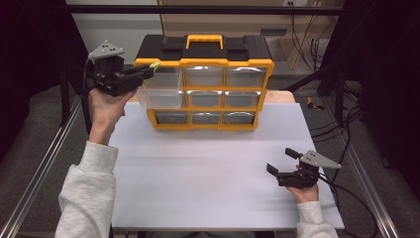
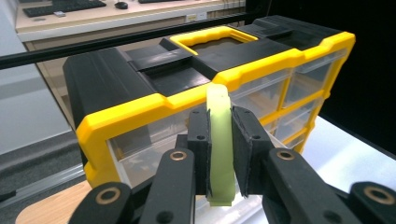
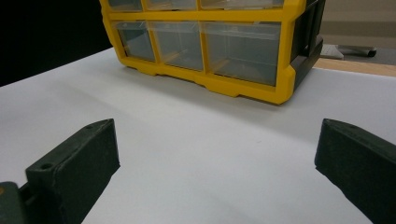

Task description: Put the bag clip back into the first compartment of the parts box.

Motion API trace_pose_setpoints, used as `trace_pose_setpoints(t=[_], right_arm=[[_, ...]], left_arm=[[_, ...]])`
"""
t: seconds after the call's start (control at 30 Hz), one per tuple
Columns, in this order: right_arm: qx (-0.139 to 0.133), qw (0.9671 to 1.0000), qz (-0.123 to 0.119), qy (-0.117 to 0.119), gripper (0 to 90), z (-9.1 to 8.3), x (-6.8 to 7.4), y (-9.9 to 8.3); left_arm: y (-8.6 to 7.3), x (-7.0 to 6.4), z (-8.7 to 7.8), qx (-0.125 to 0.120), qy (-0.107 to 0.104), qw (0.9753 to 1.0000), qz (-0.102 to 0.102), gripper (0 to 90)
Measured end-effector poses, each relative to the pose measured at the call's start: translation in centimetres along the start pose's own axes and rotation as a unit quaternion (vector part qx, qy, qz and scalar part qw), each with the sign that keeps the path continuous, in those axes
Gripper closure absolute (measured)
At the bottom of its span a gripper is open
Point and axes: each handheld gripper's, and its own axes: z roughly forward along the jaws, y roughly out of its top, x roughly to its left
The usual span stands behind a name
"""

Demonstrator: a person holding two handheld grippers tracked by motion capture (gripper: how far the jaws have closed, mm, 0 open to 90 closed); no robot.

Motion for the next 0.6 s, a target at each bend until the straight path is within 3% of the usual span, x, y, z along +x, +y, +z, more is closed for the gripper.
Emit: trace_pose_setpoints(t=[0.23,0.6], right_arm=[[0.0,1.0,0.0,0.0,0.3,0.0,0.0,0.0],[-0.001,1.0,-0.002,0.0,0.3,0.0,0.0,0.0]], left_arm=[[-0.3,0.7,0.9,0.01,0.003,0.9999,-0.011,77.5],[-1.5,1.3,2.4,0.03,0.006,0.9995,-0.007,77.5]])
